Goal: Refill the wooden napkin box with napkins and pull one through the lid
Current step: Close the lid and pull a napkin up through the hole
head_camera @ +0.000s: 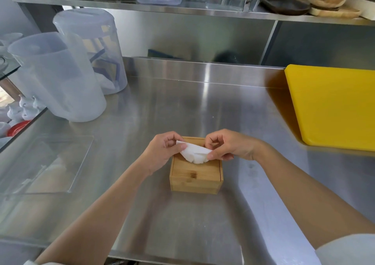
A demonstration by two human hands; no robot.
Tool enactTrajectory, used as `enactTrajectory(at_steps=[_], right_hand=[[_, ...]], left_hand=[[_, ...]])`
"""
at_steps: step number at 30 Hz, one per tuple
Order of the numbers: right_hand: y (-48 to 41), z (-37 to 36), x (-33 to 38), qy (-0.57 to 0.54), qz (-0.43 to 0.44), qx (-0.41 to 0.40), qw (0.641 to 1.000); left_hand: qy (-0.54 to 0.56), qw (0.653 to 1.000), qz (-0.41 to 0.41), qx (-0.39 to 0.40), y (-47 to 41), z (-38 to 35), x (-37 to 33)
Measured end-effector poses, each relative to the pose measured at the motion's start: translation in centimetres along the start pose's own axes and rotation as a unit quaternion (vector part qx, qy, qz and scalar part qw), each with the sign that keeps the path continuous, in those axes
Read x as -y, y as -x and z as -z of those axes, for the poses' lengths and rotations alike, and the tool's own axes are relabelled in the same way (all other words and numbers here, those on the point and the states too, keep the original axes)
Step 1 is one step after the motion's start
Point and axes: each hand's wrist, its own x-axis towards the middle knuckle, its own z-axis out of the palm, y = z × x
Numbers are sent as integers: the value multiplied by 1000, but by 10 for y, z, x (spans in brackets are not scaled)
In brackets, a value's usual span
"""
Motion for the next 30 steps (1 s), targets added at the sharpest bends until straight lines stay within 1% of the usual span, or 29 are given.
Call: enactTrajectory(at_steps=[4,6,9,14,17,20,23,27,30], right_hand=[[1,3,-3,-18,2,-42,999],[2,2,-4,-9,-7,-59,998],[3,-1,-4,16,-30,-55,998],[7,1,-1,-13,-15,-51,999],[6,-2,-2,-12,1,-94,995],[5,-4,-2,-19,31,-140,989],[5,-1,-8,-49,45,-160,985],[10,1,-16,-47,31,-164,985],[16,1,-15,-38,41,-203,978]], left_hand=[[-13,1000,2,-4,-1,1,0],[-25,1000,0,-4,-2,0,0],[-38,999,-7,1,-2,0,-1],[-39,999,-22,11,1,2,3],[-52,998,-23,11,2,3,6],[-40,999,-24,2,1,4,6],[-22,999,-26,-8,-1,6,8],[-15,999,-30,-11,-1,13,14],[3,999,-29,-12,0,13,12]])
